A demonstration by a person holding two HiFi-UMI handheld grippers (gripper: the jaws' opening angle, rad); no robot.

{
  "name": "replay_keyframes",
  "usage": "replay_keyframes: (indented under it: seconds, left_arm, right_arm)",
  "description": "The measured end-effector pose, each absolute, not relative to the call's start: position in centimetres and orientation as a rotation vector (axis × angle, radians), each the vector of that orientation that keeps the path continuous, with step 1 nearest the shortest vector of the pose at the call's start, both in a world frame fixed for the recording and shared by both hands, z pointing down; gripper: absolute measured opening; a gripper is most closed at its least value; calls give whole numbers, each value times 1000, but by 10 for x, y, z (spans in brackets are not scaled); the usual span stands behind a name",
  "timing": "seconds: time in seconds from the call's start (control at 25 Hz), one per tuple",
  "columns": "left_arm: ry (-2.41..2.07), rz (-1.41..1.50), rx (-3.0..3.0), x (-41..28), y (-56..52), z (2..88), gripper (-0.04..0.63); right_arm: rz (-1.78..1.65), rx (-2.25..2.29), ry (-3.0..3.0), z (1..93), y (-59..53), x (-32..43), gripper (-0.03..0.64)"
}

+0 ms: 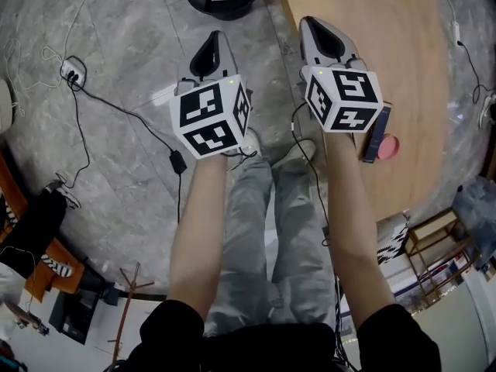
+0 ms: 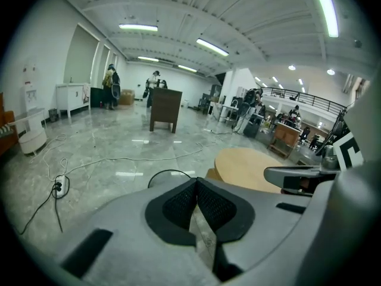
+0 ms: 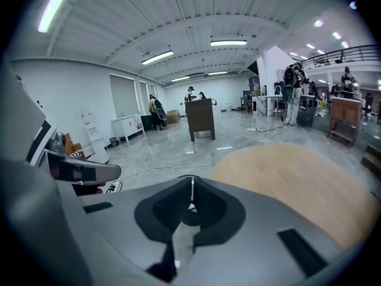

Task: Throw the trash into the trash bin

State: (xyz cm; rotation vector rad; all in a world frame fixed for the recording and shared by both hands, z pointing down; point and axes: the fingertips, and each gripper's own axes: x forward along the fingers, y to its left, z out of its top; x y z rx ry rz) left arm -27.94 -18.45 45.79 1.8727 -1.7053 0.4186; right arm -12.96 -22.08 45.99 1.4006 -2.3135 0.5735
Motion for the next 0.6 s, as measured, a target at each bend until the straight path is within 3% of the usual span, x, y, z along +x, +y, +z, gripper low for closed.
replay_keyframes:
  seconds: [0.6]
  left_arm:
    - [-1435, 521, 1990, -109, -75, 455, 8]
  right_arm:
    - [623, 1557, -2123, 454, -63, 39, 17]
